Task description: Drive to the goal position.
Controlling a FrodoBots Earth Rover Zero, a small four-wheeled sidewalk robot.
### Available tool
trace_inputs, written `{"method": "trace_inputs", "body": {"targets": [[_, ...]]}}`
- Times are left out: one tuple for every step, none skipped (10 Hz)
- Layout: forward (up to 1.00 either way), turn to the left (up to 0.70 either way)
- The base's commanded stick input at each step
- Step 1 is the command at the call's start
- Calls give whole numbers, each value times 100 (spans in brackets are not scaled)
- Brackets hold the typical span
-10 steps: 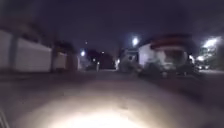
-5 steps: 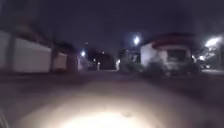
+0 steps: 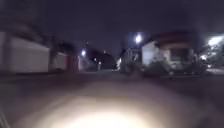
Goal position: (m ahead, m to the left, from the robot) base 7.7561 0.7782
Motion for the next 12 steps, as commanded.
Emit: {"method": "trace_inputs", "body": {"targets": [[70,-2],[70,0],[70,0],[70,0],[70,0],[70,0],[70,0],[70,0],[70,-8],[70,-32],[70,-35],[70,-35]]}}
